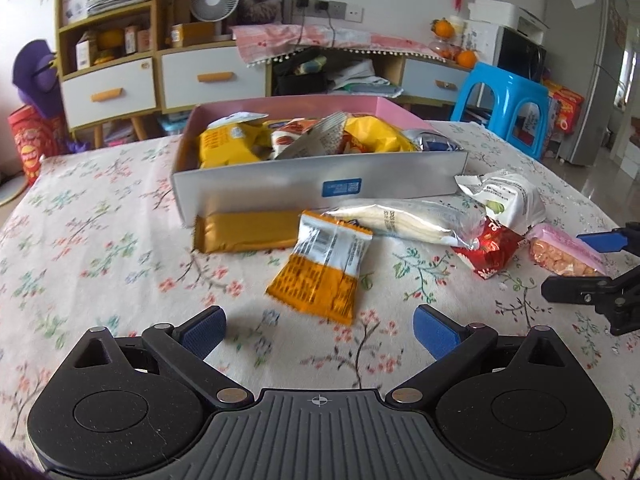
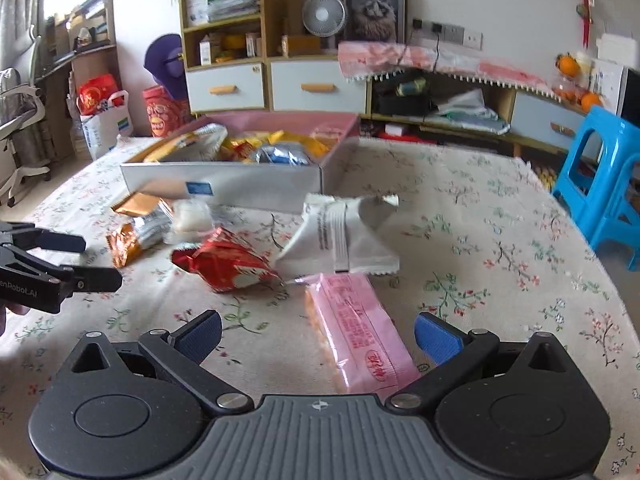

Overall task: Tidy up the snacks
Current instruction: 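Grasp the pink wafer packet with the right gripper while the left grasps the orange-white biscuit bar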

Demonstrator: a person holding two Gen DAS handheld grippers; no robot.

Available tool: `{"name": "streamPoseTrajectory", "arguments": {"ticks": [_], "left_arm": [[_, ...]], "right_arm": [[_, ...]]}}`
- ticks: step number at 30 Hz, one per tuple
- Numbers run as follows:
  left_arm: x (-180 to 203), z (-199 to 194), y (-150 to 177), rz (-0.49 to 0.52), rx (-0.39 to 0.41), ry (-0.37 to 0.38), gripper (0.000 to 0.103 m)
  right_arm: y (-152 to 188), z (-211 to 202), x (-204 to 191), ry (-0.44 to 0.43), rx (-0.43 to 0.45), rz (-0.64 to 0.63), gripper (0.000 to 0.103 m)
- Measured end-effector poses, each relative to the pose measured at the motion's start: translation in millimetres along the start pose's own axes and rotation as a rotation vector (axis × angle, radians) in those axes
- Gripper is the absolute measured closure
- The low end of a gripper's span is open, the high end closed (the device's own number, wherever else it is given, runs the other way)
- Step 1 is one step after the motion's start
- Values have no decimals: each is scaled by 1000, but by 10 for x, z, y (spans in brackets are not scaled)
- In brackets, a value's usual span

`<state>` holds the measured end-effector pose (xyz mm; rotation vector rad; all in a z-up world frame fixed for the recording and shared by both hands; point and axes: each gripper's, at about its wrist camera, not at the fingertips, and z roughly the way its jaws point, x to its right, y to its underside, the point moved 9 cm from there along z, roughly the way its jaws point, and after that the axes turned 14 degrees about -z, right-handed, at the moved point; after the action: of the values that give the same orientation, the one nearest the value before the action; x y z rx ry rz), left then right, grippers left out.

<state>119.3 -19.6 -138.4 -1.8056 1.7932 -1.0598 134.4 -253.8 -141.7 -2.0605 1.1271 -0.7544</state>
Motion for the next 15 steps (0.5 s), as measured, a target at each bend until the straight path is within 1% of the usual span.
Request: {"name": "streamPoseTrajectory", "arguments": {"ticks": [4,8,11,14,15], "left_arm": [[34,93,-47,19,7,-1,4],[35,150,-87,33,16,-3,7],[23,173,-124,42,22,-5,13],[7,177,-153,45,29,-3,20],[5,178,-161,45,32,-3,24]], "right_arm": [[67,102,39,-12,-42,15,10],[50,130,56,-16,-36,-9,10],[41,143,65,-22,-33,-19,10],[43,134,63,-25,-34,-22,10],[41,134,64,-26,-33,-23,10]]}}
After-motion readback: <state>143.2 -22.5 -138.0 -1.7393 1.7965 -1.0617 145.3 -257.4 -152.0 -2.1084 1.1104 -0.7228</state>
